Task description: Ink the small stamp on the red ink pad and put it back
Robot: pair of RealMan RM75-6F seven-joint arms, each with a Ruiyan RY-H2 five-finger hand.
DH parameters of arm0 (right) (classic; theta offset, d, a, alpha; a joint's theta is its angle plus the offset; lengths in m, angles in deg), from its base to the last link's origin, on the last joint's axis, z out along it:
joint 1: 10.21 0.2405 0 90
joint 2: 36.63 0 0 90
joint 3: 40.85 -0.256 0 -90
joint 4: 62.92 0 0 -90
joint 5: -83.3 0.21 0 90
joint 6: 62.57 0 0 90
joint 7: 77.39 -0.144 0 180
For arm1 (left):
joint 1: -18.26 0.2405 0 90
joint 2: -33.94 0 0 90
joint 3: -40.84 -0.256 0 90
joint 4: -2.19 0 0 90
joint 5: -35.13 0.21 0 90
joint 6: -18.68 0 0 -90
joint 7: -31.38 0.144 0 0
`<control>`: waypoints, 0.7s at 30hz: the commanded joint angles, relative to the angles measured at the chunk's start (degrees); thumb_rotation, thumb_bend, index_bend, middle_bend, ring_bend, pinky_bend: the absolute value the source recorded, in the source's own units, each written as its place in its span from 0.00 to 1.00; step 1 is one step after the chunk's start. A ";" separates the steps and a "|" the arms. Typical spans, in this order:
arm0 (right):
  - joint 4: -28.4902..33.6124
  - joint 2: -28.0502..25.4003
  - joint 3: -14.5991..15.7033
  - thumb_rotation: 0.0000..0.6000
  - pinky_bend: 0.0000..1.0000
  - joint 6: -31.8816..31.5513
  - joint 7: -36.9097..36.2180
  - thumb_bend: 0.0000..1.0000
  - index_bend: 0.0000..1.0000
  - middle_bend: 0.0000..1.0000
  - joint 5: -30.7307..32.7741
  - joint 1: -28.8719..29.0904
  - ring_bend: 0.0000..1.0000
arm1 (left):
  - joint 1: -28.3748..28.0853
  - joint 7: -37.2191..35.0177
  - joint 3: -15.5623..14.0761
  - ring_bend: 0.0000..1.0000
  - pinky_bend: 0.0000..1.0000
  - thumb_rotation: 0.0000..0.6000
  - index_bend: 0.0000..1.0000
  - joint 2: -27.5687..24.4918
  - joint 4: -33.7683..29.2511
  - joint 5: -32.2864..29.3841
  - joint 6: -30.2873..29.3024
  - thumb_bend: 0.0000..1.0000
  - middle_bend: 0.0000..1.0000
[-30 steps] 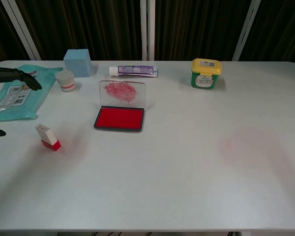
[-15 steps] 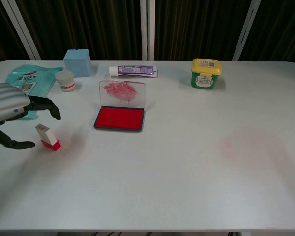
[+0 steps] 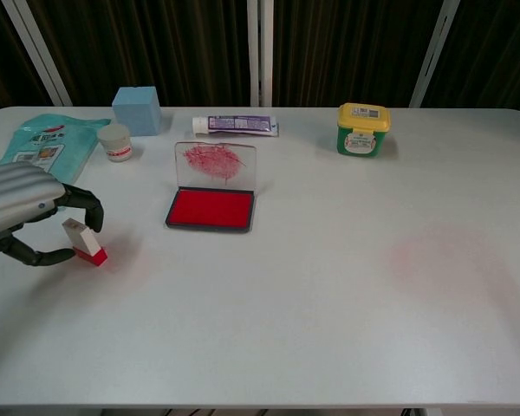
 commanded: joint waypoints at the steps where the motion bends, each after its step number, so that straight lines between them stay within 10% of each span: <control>1: 0.06 0.14 0.02 1.00 0.00 0.25 0.25 0.18 0.00 0.00 0.01 0.15 0.00 | -0.44 -0.65 -0.41 0.97 1.00 1.00 0.45 0.69 1.19 -0.11 0.07 0.31 0.44; 21: 0.01 0.05 0.09 1.00 0.00 1.05 0.88 0.18 0.00 0.00 0.93 0.10 0.00 | -1.16 -2.25 -1.20 0.99 1.00 1.00 0.53 2.34 4.05 -1.72 -0.49 0.39 0.52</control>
